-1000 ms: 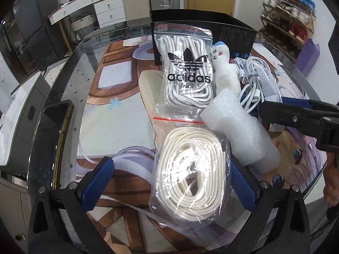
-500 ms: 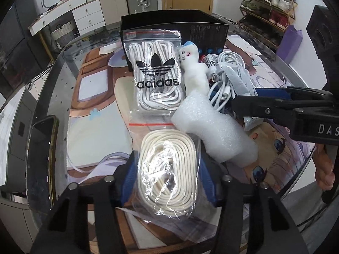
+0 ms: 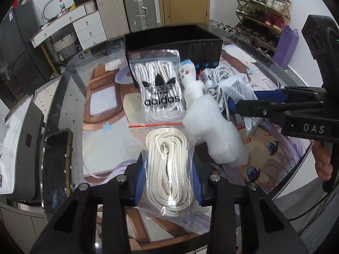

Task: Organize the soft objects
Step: 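Close left tool on the rope bag while right tool closes on the white packet, then carry rope bag with left tool into black box while right tool carries packet in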

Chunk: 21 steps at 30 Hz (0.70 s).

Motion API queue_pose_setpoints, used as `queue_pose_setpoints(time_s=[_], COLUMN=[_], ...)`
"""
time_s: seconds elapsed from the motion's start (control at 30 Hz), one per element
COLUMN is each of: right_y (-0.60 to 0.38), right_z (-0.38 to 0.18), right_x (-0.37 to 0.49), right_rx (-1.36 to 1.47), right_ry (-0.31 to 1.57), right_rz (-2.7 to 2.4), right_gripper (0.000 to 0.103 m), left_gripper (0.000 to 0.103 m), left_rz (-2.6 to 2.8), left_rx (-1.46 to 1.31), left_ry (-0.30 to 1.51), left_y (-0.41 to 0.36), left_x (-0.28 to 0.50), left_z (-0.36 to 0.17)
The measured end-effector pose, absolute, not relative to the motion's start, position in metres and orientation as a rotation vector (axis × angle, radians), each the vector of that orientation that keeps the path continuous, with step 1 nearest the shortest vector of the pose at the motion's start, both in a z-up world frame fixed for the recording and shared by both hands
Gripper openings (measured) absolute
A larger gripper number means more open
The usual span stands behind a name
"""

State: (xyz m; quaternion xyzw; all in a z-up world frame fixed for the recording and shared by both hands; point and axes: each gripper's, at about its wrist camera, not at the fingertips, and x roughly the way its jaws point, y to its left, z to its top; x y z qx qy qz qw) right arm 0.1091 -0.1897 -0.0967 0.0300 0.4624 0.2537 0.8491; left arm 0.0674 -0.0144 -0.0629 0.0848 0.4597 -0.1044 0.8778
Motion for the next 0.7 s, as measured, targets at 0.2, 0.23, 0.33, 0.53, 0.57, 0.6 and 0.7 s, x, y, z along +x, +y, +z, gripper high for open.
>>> queue_pose_setpoints(time_s=[0.2,0.23,0.33,0.53,0.57,0.6,0.7], right_y=[-0.188,-0.188,-0.189,-0.192,-0.193,-0.193,-0.193], right_z=[-0.080,-0.078,-0.070,-0.050,-0.045,-0.040,-0.026], right_x=[0.104,0.103,0.102,0.103,0.104,0.105,0.110], right_rx=[0.032,0.026,0.025,0.026,0.029,0.030,0.038], right_ry=[0.916,0.907,0.884,0.824,0.808,0.793,0.751], right_rz=[0.534,0.534,0.531,0.519,0.515,0.511,0.498], right_gripper=[0.043,0.043,0.043,0.043,0.043,0.043,0.043], left_gripper=[0.036,0.036,0.036,0.036,0.036,0.036,0.036], left_rz=[-0.212,-0.212,-0.202,-0.201,-0.197,-0.194,-0.186], left_rx=[0.165,0.162,0.157,0.118,0.112,0.105,0.080], left_ry=[0.903,0.895,0.874,0.823,0.811,0.802,0.772], left_y=[-0.009,-0.008,-0.006,-0.005,-0.005,-0.004,-0.004], left_x=[0.061,0.060,0.060,0.066,0.067,0.070,0.079], left_z=[-0.044,-0.042,-0.036,-0.019,-0.015,-0.011,0.001])
